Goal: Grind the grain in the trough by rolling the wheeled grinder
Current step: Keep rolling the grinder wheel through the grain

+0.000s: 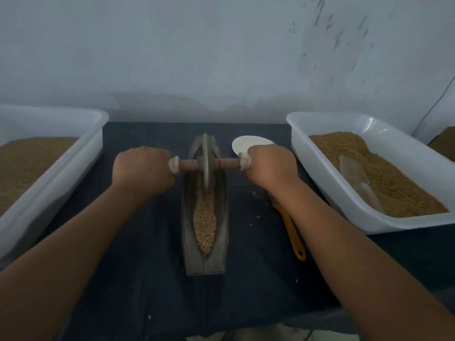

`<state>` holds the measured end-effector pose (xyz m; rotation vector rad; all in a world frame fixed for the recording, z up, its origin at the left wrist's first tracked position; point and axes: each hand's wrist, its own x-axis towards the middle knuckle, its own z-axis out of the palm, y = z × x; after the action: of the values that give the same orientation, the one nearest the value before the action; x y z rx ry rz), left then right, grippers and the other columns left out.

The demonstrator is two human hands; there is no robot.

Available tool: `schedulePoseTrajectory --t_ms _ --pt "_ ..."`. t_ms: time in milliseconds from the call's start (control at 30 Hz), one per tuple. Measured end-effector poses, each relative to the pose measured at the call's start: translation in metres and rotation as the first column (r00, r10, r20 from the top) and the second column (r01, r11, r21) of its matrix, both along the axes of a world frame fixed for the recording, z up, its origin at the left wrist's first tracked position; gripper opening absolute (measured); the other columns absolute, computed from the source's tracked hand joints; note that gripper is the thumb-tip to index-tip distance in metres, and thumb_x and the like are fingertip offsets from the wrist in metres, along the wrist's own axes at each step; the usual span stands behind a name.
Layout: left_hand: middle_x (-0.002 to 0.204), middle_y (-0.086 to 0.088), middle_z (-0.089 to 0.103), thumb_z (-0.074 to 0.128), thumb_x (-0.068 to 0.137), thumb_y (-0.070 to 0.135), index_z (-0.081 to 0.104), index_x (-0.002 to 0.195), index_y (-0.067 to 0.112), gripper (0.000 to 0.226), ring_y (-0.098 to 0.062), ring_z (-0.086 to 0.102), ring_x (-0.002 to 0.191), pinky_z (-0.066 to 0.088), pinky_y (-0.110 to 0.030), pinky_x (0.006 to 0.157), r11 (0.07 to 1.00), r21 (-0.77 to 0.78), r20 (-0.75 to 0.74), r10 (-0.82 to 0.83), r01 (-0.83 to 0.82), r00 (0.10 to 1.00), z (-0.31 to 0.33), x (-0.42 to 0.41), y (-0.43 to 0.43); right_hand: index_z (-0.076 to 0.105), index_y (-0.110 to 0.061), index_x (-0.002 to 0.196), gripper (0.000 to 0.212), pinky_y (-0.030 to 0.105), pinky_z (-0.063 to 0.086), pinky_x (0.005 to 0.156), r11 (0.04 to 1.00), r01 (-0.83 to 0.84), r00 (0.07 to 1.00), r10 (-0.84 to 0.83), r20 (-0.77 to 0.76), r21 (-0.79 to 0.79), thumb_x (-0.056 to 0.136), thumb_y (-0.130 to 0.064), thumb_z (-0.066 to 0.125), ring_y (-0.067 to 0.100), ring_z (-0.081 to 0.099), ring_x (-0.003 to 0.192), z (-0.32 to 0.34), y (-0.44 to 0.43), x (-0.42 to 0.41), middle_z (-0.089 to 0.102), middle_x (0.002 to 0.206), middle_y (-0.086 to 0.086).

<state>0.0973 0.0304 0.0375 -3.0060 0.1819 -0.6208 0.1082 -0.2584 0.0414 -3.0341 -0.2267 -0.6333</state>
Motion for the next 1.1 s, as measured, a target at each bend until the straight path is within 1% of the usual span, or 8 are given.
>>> schedulePoseTrajectory --t_ms 100,267,367,600,667,767,967,1100 --pt "0.060 0.010 0.051 0.048 0.096 0.054 0.050 0.065 0.027 0.042 -0.013 0.048 0.051 0.031 -0.025 0.050 1.000 0.017 0.014 0.000 -0.001 1.000 -0.004 -0.023 0.002 0.055 -0.026 0.070 0.044 0.034 0.052 0.060 1.000 -0.028 0.994 0.026 -0.108 -0.015 0.100 -0.056 0.044 0.017 0.058 0.062 0.000 -0.005 -0.023 0.058 0.066 -0.006" --pt "0.050 0.013 0.037 0.075 0.079 0.045 0.043 0.059 0.029 0.041 -0.012 0.035 0.039 0.023 -0.019 0.049 0.986 0.086 0.080 -0.148 0.141 0.986 -0.006 -0.075 0.013 0.056 -0.031 0.066 0.046 0.032 0.047 0.052 0.996 -0.092 0.953 0.088 -0.290 0.001 0.072 -0.070 0.032 0.007 0.056 0.056 0.006 -0.019 -0.078 0.058 0.060 -0.009" --pt "0.049 0.012 0.035 0.080 0.073 0.040 0.039 0.058 0.029 0.045 -0.018 0.035 0.037 0.024 -0.020 0.050 0.973 0.078 0.089 -0.223 0.216 0.971 -0.003 -0.076 0.016 0.059 -0.031 0.067 0.030 0.031 0.044 0.051 0.997 -0.070 0.867 0.076 -0.493 0.030 0.070 -0.059 0.049 0.006 0.060 0.058 0.006 -0.024 -0.083 0.063 0.063 -0.008" --pt "0.065 0.009 0.052 0.047 0.095 0.050 0.051 0.066 0.026 0.038 -0.019 0.052 0.057 0.039 -0.029 0.057 1.000 0.014 0.003 -0.026 0.026 1.000 0.003 0.000 -0.001 0.059 -0.026 0.072 0.038 0.029 0.041 0.054 0.997 0.062 0.990 -0.067 -0.124 -0.045 0.095 -0.053 0.045 0.016 0.056 0.063 0.000 -0.001 -0.017 0.060 0.069 -0.006" --pt "0.066 0.007 0.056 0.050 0.092 0.048 0.057 0.067 0.025 0.034 -0.021 0.057 0.060 0.042 -0.030 0.059 1.000 0.005 -0.015 -0.007 0.007 1.000 0.010 0.004 -0.005 0.056 -0.024 0.069 0.041 0.029 0.036 0.054 0.998 0.064 0.989 -0.066 -0.134 -0.020 0.098 -0.050 0.044 0.018 0.056 0.064 0.004 0.001 -0.006 0.059 0.069 -0.005" --pt "0.060 0.008 0.054 0.049 0.093 0.049 0.054 0.064 0.026 0.038 -0.017 0.052 0.053 0.039 -0.027 0.053 0.999 0.040 -0.029 -0.008 0.009 1.000 0.005 -0.023 -0.001 0.058 -0.025 0.069 0.042 0.032 0.047 0.059 1.000 -0.020 0.977 0.015 -0.214 -0.021 0.098 -0.053 0.046 0.019 0.061 0.066 0.009 -0.004 -0.020 0.061 0.067 -0.005" --pt "0.045 0.015 0.031 0.067 0.085 0.048 0.034 0.056 0.032 0.047 -0.008 0.027 0.036 0.019 -0.016 0.050 0.989 0.088 0.116 -0.131 0.121 0.985 -0.013 -0.088 0.023 0.056 -0.031 0.059 0.039 0.029 0.038 0.045 0.983 -0.160 0.948 0.127 -0.292 -0.091 0.066 -0.064 0.035 0.005 0.054 0.049 0.010 -0.019 -0.070 0.055 0.052 -0.010" --pt "0.057 0.010 0.048 0.048 0.092 0.052 0.047 0.062 0.027 0.040 -0.016 0.045 0.048 0.032 -0.026 0.051 0.997 0.049 0.018 -0.059 0.058 0.998 -0.008 -0.047 0.011 0.060 -0.029 0.067 0.034 0.032 0.049 0.054 0.993 -0.053 0.976 0.029 -0.218 -0.105 0.084 -0.055 0.046 0.014 0.059 0.059 0.008 -0.007 -0.044 0.060 0.062 -0.007"
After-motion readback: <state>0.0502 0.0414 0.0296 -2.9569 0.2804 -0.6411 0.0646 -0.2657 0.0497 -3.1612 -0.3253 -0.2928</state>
